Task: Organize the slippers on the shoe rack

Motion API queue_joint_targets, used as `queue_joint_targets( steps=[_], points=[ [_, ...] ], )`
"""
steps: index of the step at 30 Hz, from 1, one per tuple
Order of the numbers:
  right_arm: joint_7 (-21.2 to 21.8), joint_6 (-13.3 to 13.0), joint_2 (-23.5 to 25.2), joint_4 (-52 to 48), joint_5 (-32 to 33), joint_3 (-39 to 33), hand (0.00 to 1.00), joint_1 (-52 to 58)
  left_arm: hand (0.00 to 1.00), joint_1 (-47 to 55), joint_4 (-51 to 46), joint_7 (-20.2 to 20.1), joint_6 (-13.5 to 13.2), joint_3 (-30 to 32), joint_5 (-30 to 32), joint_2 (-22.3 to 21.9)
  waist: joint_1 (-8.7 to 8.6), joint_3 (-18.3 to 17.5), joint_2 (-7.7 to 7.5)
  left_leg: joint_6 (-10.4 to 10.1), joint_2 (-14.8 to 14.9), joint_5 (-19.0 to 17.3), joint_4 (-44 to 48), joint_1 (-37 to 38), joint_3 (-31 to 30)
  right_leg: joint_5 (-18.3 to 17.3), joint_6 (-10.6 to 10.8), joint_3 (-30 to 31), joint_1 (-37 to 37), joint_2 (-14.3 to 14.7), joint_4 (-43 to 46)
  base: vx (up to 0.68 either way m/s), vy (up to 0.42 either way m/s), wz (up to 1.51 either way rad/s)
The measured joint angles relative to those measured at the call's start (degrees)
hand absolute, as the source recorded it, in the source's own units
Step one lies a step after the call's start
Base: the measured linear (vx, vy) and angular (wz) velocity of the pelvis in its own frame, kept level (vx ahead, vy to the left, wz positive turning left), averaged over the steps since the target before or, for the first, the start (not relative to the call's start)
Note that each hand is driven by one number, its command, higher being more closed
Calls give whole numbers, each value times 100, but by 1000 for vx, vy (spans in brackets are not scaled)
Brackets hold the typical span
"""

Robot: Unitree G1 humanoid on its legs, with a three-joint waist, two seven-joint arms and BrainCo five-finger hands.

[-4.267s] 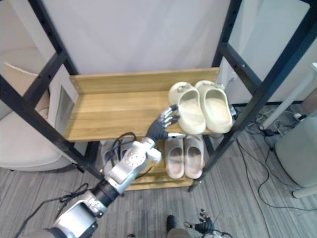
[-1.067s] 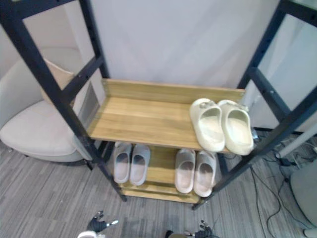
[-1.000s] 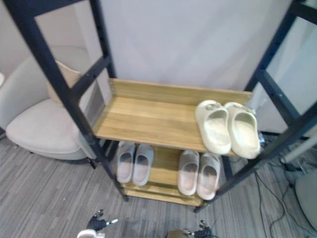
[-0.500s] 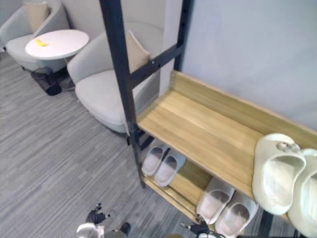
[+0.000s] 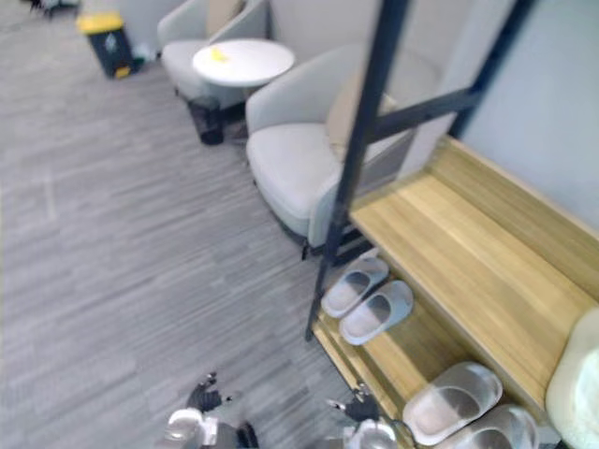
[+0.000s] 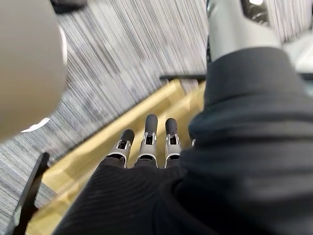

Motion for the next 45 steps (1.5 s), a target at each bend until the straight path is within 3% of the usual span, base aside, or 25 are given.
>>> queue_joint_targets(
  steps=[5, 8, 9, 10, 11, 12, 13, 17, 18, 21, 22, 25, 26, 27, 29, 33, 35, 36, 37, 38, 40, 41, 42, 43, 45],
  points=[
    [9, 5, 55, 161, 3, -41, 0, -241, 0, 86, 170, -2, -5, -22, 1, 105, 88, -14, 68, 37, -209, 433, -776, 270, -88, 180, 81, 79, 19, -24, -251, -15, 43, 7],
    [8, 32, 117, 168, 3, -100, 0, -291, 0, 92, 185, -10, -6, -11, 2, 154, 90, -1, -7, 142, -357, 449, -877, 293, -128, -68, 190, -17, -64, -182, -69, 32, 15, 16],
    [7, 63, 93, 187, 0, -130, 0, -283, 0, 99, 155, -13, -11, -8, -5, 170, 93, 11, -58, 202, -498, 302, -739, 288, -136, -279, 425, -60, -114, -364, 265, 71, 33, 19],
    [8, 63, 80, 196, -3, -130, 0, -269, 0, 105, 154, -12, -14, -12, -7, 168, 82, 2, -65, 217, -492, 244, -718, 285, -201, -250, 464, -94, -106, -403, 466, 119, 23, 28],
    [34, 62, -15, 141, -12, -130, 0, -265, 0, 92, 157, 7, -12, -12, -17, 47, 58, 33, 21, 323, -518, 125, -608, 277, -333, -209, 503, 63, -645, -471, 1779, 117, 34, 41],
    [44, 53, -57, 112, -19, -136, 0, -277, 0, 93, 165, 5, -12, -11, -22, 49, 7, 59, 95, 348, -479, 62, -515, 297, -503, -8, 352, 215, -1032, -442, 2572, 207, 33, 81],
    [41, 58, -66, 143, -21, -137, 0, -313, 0, 75, 191, 1, -14, -10, -40, 35, -58, 87, 189, 350, -383, -50, -371, 301, -746, -207, 128, 517, -1313, -169, 2814, 202, 28, 80],
    [42, 15, -27, 128, -23, -120, 0, -316, 0, 9, 200, 5, -16, 253, -136, 41, -116, 184, 37, 294, -257, -133, -507, 526, -1555, -316, 74, 970, -2005, 670, 2017, 289, -49, 95],
    [41, 1, -27, 129, -11, -121, 0, -316, 0, 7, 200, 5, -16, 255, -136, 39, -134, 184, 37, 262, -256, -162, -523, 544, -1619, -268, 61, 1018, -2024, 701, 1867, 304, -80, 118],
    [44, -18, -20, 132, 10, -136, 0, -307, 0, 35, 209, 0, -18, 445, -130, -61, -145, 160, 12, -1, -396, -479, -368, 844, -2255, 535, -315, 1099, -1954, 725, 1081, 457, -135, 119],
    [41, -14, -47, 121, 6, -161, 0, -314, 0, 50, 198, 3, -20, 665, -130, -149, -122, 125, 132, -182, -286, -637, -25, 821, -2324, 535, -402, 856, -1714, 728, 973, 526, -102, 89],
    [26, 4, -64, -12, 7, -153, 0, -301, 0, 81, 38, 1, -21, 1019, -133, -382, -88, 174, 252, -245, -228, -663, 1439, 279, -1845, 517, -447, 578, -1340, 738, 788, 463, -94, 68],
    [15, 27, -54, -253, 9, -51, 0, -237, 0, 143, -206, 5, -29, 1286, -144, -479, -26, 248, 341, -612, 159, -420, 3480, -412, -1167, 455, -551, 556, -712, 857, 442, 422, -72, 26],
    [9, 39, -34, -310, 10, 16, 0, -238, 0, 166, -281, 8, -35, 1326, -155, -488, 39, 262, 326, -617, 327, -491, 3888, -586, -975, 402, -637, 601, -587, 907, 391, 424, -46, -6],
    [12, 40, 126, -434, 9, 203, 0, -298, 0, 146, -470, 10, -38, 1387, -269, -516, 210, 295, 328, -544, 1060, -930, 4826, -1151, -396, 217, -866, 700, 31, 966, 69, 430, -29, -31],
    [12, 60, 233, -521, 9, 243, 0, -319, 0, 53, -591, 10, -106, 1379, -328, -529, 262, 350, 262, -530, 1260, -1079, 3790, -1765, -31, 158, -767, 565, 666, 635, -401, 430, 66, 9],
    [1, 57, 180, -504, 9, 155, 0, -294, 0, 17, -579, 7, -110, 1222, -328, -536, 257, 341, 292, -410, 1014, -480, 2156, -1932, 3, 117, -695, 391, 895, 514, -513, 425, 154, 34],
    [-2, 53, 135, -443, 8, 81, 0, -291, 0, 42, -576, 8, -129, 1100, -340, -521, 322, 296, 403, -197, 923, 406, 1334, -1941, -159, 39, -564, 353, 979, 553, -514, 516, 216, 52],
    [-3, 65, 184, -197, 4, 76, 0, -369, 0, -129, -460, 9, -145, 1052, -337, -376, 311, 258, 90, -88, 534, 208, 1273, -1902, -123, 54, -372, 293, 997, 230, -469, 523, 218, 56],
    [-5, 64, 188, -170, 3, 71, 0, -399, 0, -179, -430, 10, -136, 1058, -337, -357, 317, 254, 46, -45, 444, 151, 1285, -1913, -137, 102, -303, 305, 973, 167, -416, 510, 219, 68],
    [9, 71, 207, -9, -6, -65, 0, -448, 0, -159, -285, 10, -121, 1076, -341, -318, 334, 237, -21, 205, 123, -229, 1386, -1608, -180, 479, 181, 504, 660, -58, 914, 660, 306, 48],
    [15, 74, 223, -8, -7, -111, 0, -426, 0, -143, -268, 10, -115, 1074, -341, -339, 331, 245, -16, 237, 77, -298, 1358, -1464, -204, 646, 267, 534, 566, -72, 1285, 666, 317, 51],
    [29, 74, 244, -22, -21, -162, 0, -332, 0, -83, -239, 9, -76, 1067, -341, -335, 293, 263, 11, 237, -16, -472, 1177, -957, -388, 1469, 505, 719, 176, -74, 2645, 540, 206, 54],
    [56, 76, 240, -75, -43, -160, 0, -268, 0, -23, -217, 9, -59, 1047, -338, -342, 265, 280, 16, 251, -79, -589, 990, -420, -517, 1187, 384, 833, -363, -46, 4063, 524, 170, 49],
    [57, 41, 222, -329, -83, -163, 0, -199, 0, 16, -201, 9, -23, 1050, -338, -385, 211, 296, 75, 306, -95, -637, 642, 249, -732, 617, 91, 811, -1183, 77, 5051, 468, 88, 52]
  ],
)
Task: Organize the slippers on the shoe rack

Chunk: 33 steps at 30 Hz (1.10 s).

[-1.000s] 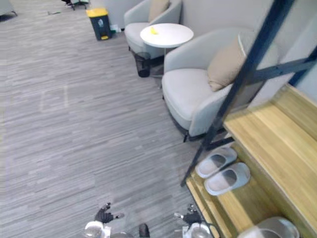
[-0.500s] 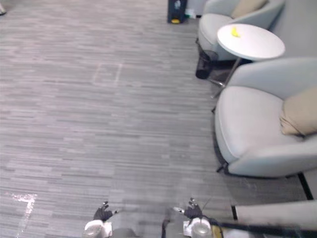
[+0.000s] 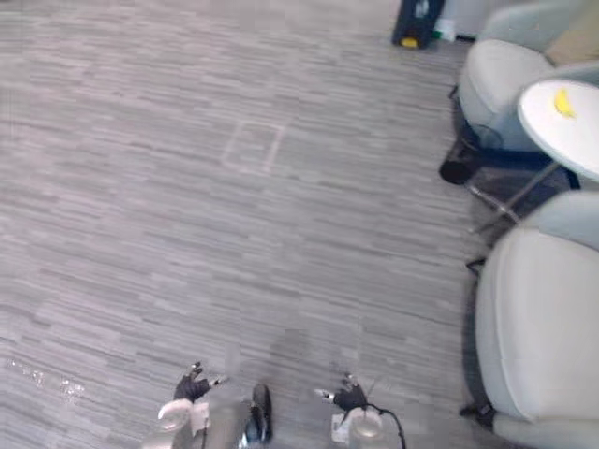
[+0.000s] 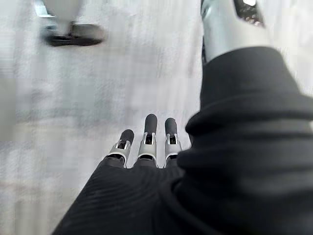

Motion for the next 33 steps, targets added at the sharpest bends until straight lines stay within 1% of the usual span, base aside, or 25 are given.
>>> queue_joint_targets(
  steps=[2, 4, 6, 7, 8, 9, 11, 12, 13, 14, 15, 16, 18, 20, 21, 23, 24, 25, 26, 27, 28, 30, 31, 32, 33],
  points=[
    [-1, -14, 14, -210, -21, -7, 0, 78, 0, -34, 11, -3, 1, 4, -3, -46, -60, -33, 42, 64, 23, -46, -315, 385, -238, -330, -93, -155, -634, 104, -116, 403, 18, 65],
    [3, -69, 37, -261, -18, -178, 0, 76, 0, -159, 140, -4, 3, 23, -3, -145, -88, -10, 24, -57, 138, -232, -643, 894, -544, -604, -171, -435, -1118, 220, -1355, 464, -99, 73],
    [-4, -91, 31, -243, -16, -252, 0, 72, 0, -193, 177, -5, 2, 15, -1, -229, -114, -18, 20, -219, 272, -514, -731, 1140, -807, -340, -184, -623, -1294, 310, -3016, 498, -170, 66],
    [-4, -95, 32, -235, -17, -259, 0, 67, 0, -203, 181, -5, 3, 14, -1, -235, -118, -22, 10, -250, 283, -570, -734, 1175, -859, -240, -199, -642, -1356, 314, -3338, 622, -258, 69],
    [-1, -94, 4, -197, -16, -304, 0, 21, 0, -225, 198, -6, 2, 5, 1, -268, -175, -37, 47, -341, 399, -774, -801, 1389, -1055, 628, -346, -639, -1392, 391, -3996, 597, -241, 54],
    [0, -87, -14, -179, -20, -350, 0, -47, 0, -233, 276, -9, -3, -36, 5, -280, -212, -104, 166, -390, 587, -767, -916, 1556, -1215, 554, -513, -747, -1307, 532, -3944, 597, -241, 48],
    [-34, -50, -24, -156, -14, -486, 0, -92, 0, -259, 290, -21, -6, -76, 4, -276, -199, -73, 250, -599, 641, -432, -809, 1570, -1299, 278, -697, -894, -1336, 418, -3388, 543, -219, 50],
    [-25, -43, -84, -232, -15, -510, 0, -82, 0, -284, 287, -21, -5, -174, 16, -292, -355, -10, 251, -690, 583, -191, -401, 1639, -1335, -45, -637, -1074, -1450, 337, -2615, 661, -305, 66],
    [-21, -47, -87, -242, -18, -479, 0, -66, 0, -235, 280, -19, -3, -172, 19, -282, -362, -59, 283, -706, 607, -201, -152, 1599, -1339, -84, -584, -1072, -1371, 367, -2701, 492, -265, 84],
    [-17, -40, -62, -281, -17, -323, 0, 68, 0, -93, 165, -9, -8, -122, 17, -249, -389, -130, 231, -973, 592, -145, 1450, 1071, -1272, -378, -747, -1184, -751, 402, -3404, 484, -248, 38],
    [-10, -31, -136, -324, -17, -265, 0, 94, 0, -73, 73, -35, -8, -68, 10, -274, -271, -139, 411, -1455, 877, 215, 2945, 449, -1160, -463, -858, -1148, -413, 694, -3644, 630, -239, 0],
    [-11, -6, -92, -287, -17, -155, 0, 47, 0, 22, -101, -15, -9, 149, 5, -250, -123, -107, 529, -1543, 1229, 212, 4147, -102, -873, -560, -981, -1070, -4, 955, -3890, 651, -202, -51],
    [-13, 43, 69, -151, -5, 17, 0, -21, 0, 127, -204, 5, -2, 281, 1, -220, -6, -58, 449, -1304, 1514, 43, 4737, -672, -400, -655, -1045, -947, 631, 1054, -4272, 524, -100, -48],
    [-7, 71, 182, -142, 35, 56, 0, 6, 0, 242, -444, 1, -15, 278, -1, -218, 35, -69, 324, -1125, 1617, -125, 4434, -1114, 31, -647, -1021, -790, 1145, 1022, -4759, 502, -63, -40],
    [-12, 76, 233, -140, 38, 28, 0, -19, 0, 250, -528, 2, -47, 286, -1, -234, 80, -53, 291, -978, 1594, -274, 3710, -1399, 335, -604, -942, -688, 1533, 938, -5075, 587, 42, -41],
    [-13, 78, 221, -142, 38, -3, 0, -63, 0, 207, -516, -7, -80, 271, 0, -257, 117, -31, 242, -899, 1341, -275, 2519, -1561, 499, -635, -837, -563, 1834, 751, -5289, 544, 89, -43],
    [-31, 77, 206, -138, 33, -59, 0, -94, 0, 151, -512, -9, -105, 234, 0, -259, 142, -3, 177, -835, 993, 117, 1167, -1623, 395, -709, -706, -444, 2064, 543, -5376, 557, 179, -54],
    [-36, 75, 195, -105, 30, -104, 0, -96, 0, 150, -497, -9, -111, 173, 0, -250, 186, -24, 194, -808, 777, 961, 288, -1574, 164, -747, -640, -305, 2196, 501, -5416, 680, 236, -57],
    [-37, 75, 195, -60, 27, -102, 0, -98, 0, 161, -494, -8, -113, 161, -2, -248, 225, -48, 196, -783, 724, 1320, 187, -1538, 74, -754, -619, -212, 2234, 478, -5424, 592, 238, -25],
    [-42, 87, 242, 149, 13, -93, 0, -138, 0, 73, -396, -2, -120, 154, -3, -158, 173, -216, -25, -607, 455, 1203, 29, -1438, 117, -623, -432, -90, 2259, 218, -5411, 502, 202, 7],
    [-33, 86, 252, 201, 2, -98, 0, -152, 0, 16, -355, -2, -118, 140, -3, -138, 146, -250, -67, -552, 420, 1189, 46, -1450, 150, -515, -386, -41, 2195, 142, -5327, 614, 267, 22],
    [-16, 124, 273, 265, -33, -142, 0, -150, 0, 41, -258, -12, -81, 6, -1, -74, 169, -258, -144, -344, 334, 1046, 159, -1317, 292, -130, -171, 354, 1953, 84, -4624, 609, 295, 5],
    [-13, 125, 278, 246, -32, -214, 0, -83, 0, 119, -266, -10, -62, -12, 0, -74, 159, -240, -154, -249, 224, 885, 53, -786, 290, 432, -25, 458, 1701, 93, -3477, 513, 245, -2],
    [-12, 126, 272, 246, -33, -218, 0, -57, 0, 140, -271, -10, -66, -14, 1, -80, 153, -235, -145, -235, 215, 844, 7, -643, 263, 586, 72, 458, 1616, 98, -3130, 602, 266, -5],
    [-5, 119, 260, 228, -33, -219, 0, -7, 0, 145, -266, -5, -68, -38, 1, -72, 142, -194, -75, -250, 200, 638, -142, -224, 249, 852, 166, 478, 1213, 78, -2026, 418, 121, -14]
  ],
)
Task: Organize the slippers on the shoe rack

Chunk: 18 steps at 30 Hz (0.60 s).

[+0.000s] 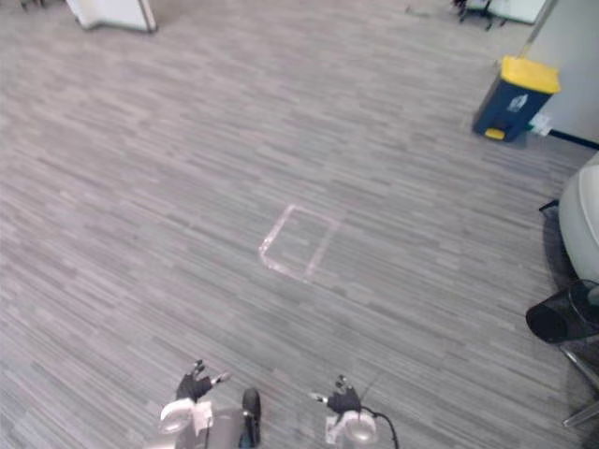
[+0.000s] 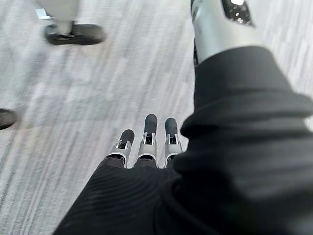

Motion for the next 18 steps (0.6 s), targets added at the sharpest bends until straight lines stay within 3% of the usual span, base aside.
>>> queue_joint_targets(
  steps=[1, 3, 4, 6, 7, 9, 10, 11, 12, 14, 15, 16, 17, 18],
  points=[
    [8, -7, 11, -98, 1, 4, 0, 67, 0, 0, 106, 1, 7, -10, 1, 7, -33, -6, -28, -51, -76, -306, -163, 568, -5, -653, -186, -34, -798, -27, 1576, 493, 126, -12],
    [15, -15, 19, -312, 1, 3, 0, 126, 0, -61, 204, -2, 20, -24, 0, -19, -129, -2, -31, 41, -104, -388, -295, 861, -60, -1015, -280, -161, -1336, 11, 1963, 364, 21, 15],
    [12, -71, 7, -459, 4, -5, 0, 136, 0, -120, 271, -7, 21, -23, 4, -75, -220, 45, 35, 48, -27, -565, -470, 1170, -177, -1351, -454, -493, -1783, 95, 1761, 350, -30, 32],
    [14, -111, 9, -529, 4, -29, 0, 124, 0, -156, 351, -9, 37, -9, 4, -122, -248, 88, 40, 0, 90, -719, -622, 1458, -188, -1579, -496, -774, -2130, 212, 951, 324, -66, 21],
    [14, -124, 12, -531, 7, -46, 0, 118, 0, -159, 366, -17, 53, 2, 20, -155, -252, 87, 37, -132, 203, -943, -643, 1603, -195, -1509, -522, -1066, -2284, 298, -146, 314, -101, 7],
    [14, -122, 15, -516, 7, -84, 0, 87, 0, -167, 409, -21, 67, 3, 60, -177, -254, 89, 17, -237, 243, -1118, -687, 1784, -172, -1165, -577, -1310, -2368, 348, -1315, 397, -135, -3],
    [14, -120, 1, -523, 9, -151, 0, 65, 0, -201, 491, -29, 77, 3, 117, -216, -296, 106, 50, -344, 282, -1297, -718, 1986, -188, -546, -745, -1347, -2434, 413, -1758, 386, -130, -2],
    [13, -120, -7, -524, 6, -190, 0, 64, 0, -208, 528, -34, 77, -15, 120, -221, -325, 85, 79, -353, 323, -1332, -747, 2081, -224, -288, -888, -1387, -2382, 459, -1765, 550, -167, 2],
    [11, -114, -15, -508, 4, -227, 0, -16, 0, -274, 619, -65, 76, -29, 174, -214, -348, 65, 175, -367, 446, -1286, -788, 2215, -273, -468, -996, -1487, -2323, 533, -1592, 569, -177, 11],
    [0, -106, -55, -450, 9, -251, 0, -52, 0, -300, 638, -92, 74, -127, 256, -217, -401, 62, 226, -552, 498, -1031, -580, 2255, -389, -858, -1157, -1584, -2279, 530, -1251, 595, -209, 14],
    [1, -108, -66, -446, 9, -247, 0, -58, 0, -315, 634, -123, 72, -151, 283, -213, -448, 68, 298, -634, 586, -982, -78, 2140, -494, -1007, -1170, -1629, -2050, 621, -1360, 508, -206, 15],
    [9, -100, -49, -457, 11, -204, 0, -42, 0, -352, 593, -128, 73, -120, 283, -215, -478, 71, 313, -935, 705, -747, 1422, 1565, -662, -1116, -1170, -1652, -1634, 737, -1660, 505, -202, 10],
    [10, -99, -48, -451, 11, -182, 0, -38, 0, -334, 571, -129, 73, -119, 283, -215, -475, 82, 328, -1043, 742, -538, 1982, 1336, -715, -1127, -1185, -1615, -1473, 791, -1792, 585, -193, -18],
    [9, -93, -64, -439, 15, -112, 0, -29, 0, -262, 522, -151, 73, -61, 283, -204, -437, 108, 393, -1263, 918, -178, 3414, 727, -761, -1145, -1238, -1492, -1034, 949, -2154, 360, -74, -44]
  ],
)
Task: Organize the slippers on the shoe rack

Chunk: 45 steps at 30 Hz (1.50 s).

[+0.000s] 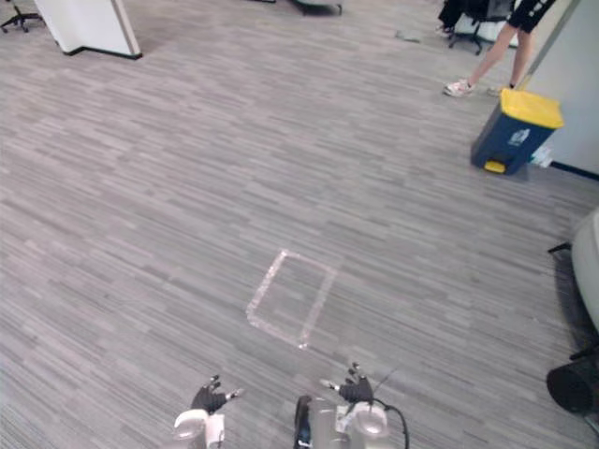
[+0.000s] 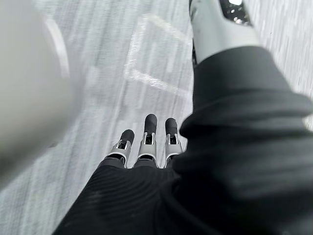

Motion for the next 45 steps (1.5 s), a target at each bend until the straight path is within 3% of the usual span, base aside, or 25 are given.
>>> queue_joint_targets(
  steps=[2, 4, 6, 7, 9, 10, 12, 13, 15, 18, 19, 21, 24, 26, 27, 31, 33, 34, 35, 37, 39, 41, 42, 43, 45],
  points=[
    [-7, 57, 40, 59, 42, 79, 0, 9, 0, 187, -240, 8, 5, 195, -20, 15, 102, 9, 45, 235, 279, -181, 1177, -571, 269, -60, -100, 360, 566, 193, -329, 471, -21, -101],
    [-7, 86, 49, 80, 112, 206, 0, 53, 0, 291, -468, 29, -6, 245, -16, 12, 232, 24, -49, 460, 352, -474, 1132, -1017, 535, -73, -119, 812, 1094, 205, -681, 457, 24, -117],
    [-14, 121, 93, 94, 112, 191, 0, 74, 0, 304, -569, 29, -16, 335, -16, -23, 304, 20, -75, 625, 279, -862, -52, -1444, 585, -101, -54, 1355, 1528, 55, -978, 485, 158, -137],
    [-23, 122, 142, 88, 113, 110, 0, 81, 0, 283, -577, 32, -23, 331, -17, -24, 312, 18, -118, 619, 125, -858, -882, -1604, 422, -190, 90, 1572, 1673, -97, -1037, 563, 228, -126],
    [-43, 122, 138, 75, 112, 95, 0, 104, 0, 246, -535, 32, -27, 277, -16, -26, 309, 3, -137, 559, -88, -742, -1747, -1720, 66, -272, 192, 1779, 1786, -243, -1116, 422, 255, -83],
    [-55, 122, 126, 85, 109, 86, 0, 140, 0, 242, -528, 30, -57, 138, -18, -18, 311, -35, -134, 461, -251, -285, -2694, -1793, -502, -485, 403, 2072, 1880, -371, -1164, 449, 343, -72],
    [-54, 126, 127, 208, 106, 96, 0, 149, 0, 256, -520, 35, -104, 115, -24, 4, 341, -131, -149, 354, -322, 147, -2584, -1741, -477, -647, 522, 2373, 1913, -479, -1081, 472, 379, -92],
    [-15, 176, 144, 313, 94, 181, 0, 145, 0, 244, -430, 50, -93, 120, -25, 85, 328, -278, -364, 503, -421, -62, -2546, -1661, -127, -636, 562, 2582, 1753, -695, -742, 482, 373, -87],
    [-13, 183, 185, 314, 93, 156, 0, 171, 0, 234, -404, 51, -92, 120, -26, 98, 330, -308, -458, 638, -450, -187, -2500, -1459, 230, -559, 659, 2731, 1498, -791, -138, 450, 329, -86],
    [10, 180, 169, 298, 72, 169, 0, 130, 0, 245, -313, 76, -77, 121, -50, 100, 359, -209, -390, 929, -426, -384, -2812, -621, 853, -255, 1212, 2589, 670, -819, 1857, 336, 250, -111],
    [17, 157, 135, 284, 5, 163, 0, 101, 0, 239, -239, 111, -66, 121, -73, 94, 351, -182, -361, 961, -424, -403, -3092, -187, 1039, -441, 1142, 2110, 278, -868, 2504, 295, 236, -109],
    [15, 140, 136, 277, -15, 166, 0, 77, 0, 231, -126, 126, -63, 120, -84, 96, 315, -168, -339, 973, -387, -411, -3505, 283, 1250, -674, 962, 1406, 19, -883, 2603, 172, 128, -70],
    [5, 100, 137, 453, -17, 149, 0, -37, 0, 167, -16, 127, -65, 113, -141, 103, 288, -171, -343, 904, -321, -423, -4021, 678, 1607, -705, 841, 161, -314, -889, 1562, 135, 43, -48],
    [2, 101, 137, 549, -19, 119, 0, -153, 0, 123, 80, 124, -64, 96, -199, 121, 284, -155, -332, 773, -308, -455, -4133, 824, 1833, -407, 666, -77, -576, -745, 713, 285, -62, -64],
    [-1, 86, 55, 567, -21, 98, 0, -210, 0, 65, 265, 98, -49, -72, -207, 189, 186, -105, -260, 703, -303, -498, -4127, 961, 1662, 276, 369, -36, -381, -562, 212, 248, -76, -44],
    [-26, 82, -30, 605, -13, -176, 0, -238, 0, 17, 267, -4, -44, -79, -183, 32, 169, -114, -34, 679, -101, -480, -3694, 893, 1403, 129, 317, 32, -170, -342, -87, 230, -134, -28],
    [-19, 93, -37, 555, -11, -183, 0, -195, 0, 20, 165, -28, -5, -59, -168, 24, 147, -85, -76, 649, 129, -466, -2279, 449, 1355, 67, 328, 128, 174, -259, -334, 234, -151, -13],
    [-16, 95, -63, 474, -11, -71, 0, -94, 0, 89, -5, -62, -3, 7, -165, 2, 180, -61, -84, 476, 438, -52, -650, -135, 1125, 17, 205, 285, 504, -118, -495, 203, -94, -35],
    [-16, 95, -67, 466, -9, -48, 0, -89, 0, 112, -45, -63, -2, 41, -166, 16, 190, -59, -70, 476, 495, -17, -376, -259, 1072, -7, 161, 366, 557, -85, -497, 218, -57, -73],
    [-20, 110, -84, 465, -3, 118, 0, -74, 0, 255, -321, -57, -10, 165, -170, 19, 239, -78, -56, 491, 657, -336, 684, -804, 1016, -171, -21, 897, 837, 37, -506, 249, 40, -113],
    [-22, 119, -86, 468, -2, 116, 0, -61, 0, 267, -362, -56, -11, 207, -172, -19, 276, -71, -72, 575, 644, -631, 515, -1000, 1106, -125, 63, 1287, 1017, 23, -581, 304, 109, -137],
    [-21, 124, -77, 468, -2, 115, 0, -82, 0, 257, -370, -59, -23, 249, -176, -22, 317, -73, -82, 584, 458, -856, -442, -1103, 866, -170, 172, 1808, 1131, -34, -624, 351, 210, -147],
    [-22, 130, -73, 469, -1, 113, 0, -82, 0, 248, -360, -58, -33, 264, -178, -22, 318, -73, -97, 563, 244, -903, -1024, -1173, 504, -204, 230, 2060, 1215, -89, -636, 394, 324, -135],
    [-24, 145, -58, 481, -2, 109, 0, -67, 0, 245, -353, -54, -70, 272, -185, -23, 334, -99, -164, 539, -180, -884, -1779, -1225, -368, -284, 369, 2387, 1222, -216, -634, 397, 345, -128],
    [-22, 148, -68, 512, -2, 87, 0, -5, 0, 243, -272, -51, -123, 215, -189, -24, 331, -161, -115, 549, -493, -608, -2542, -1204, -1357, -403, 578, 2659, 1190, -266, -603, 285, 290, -118]
  ],
)
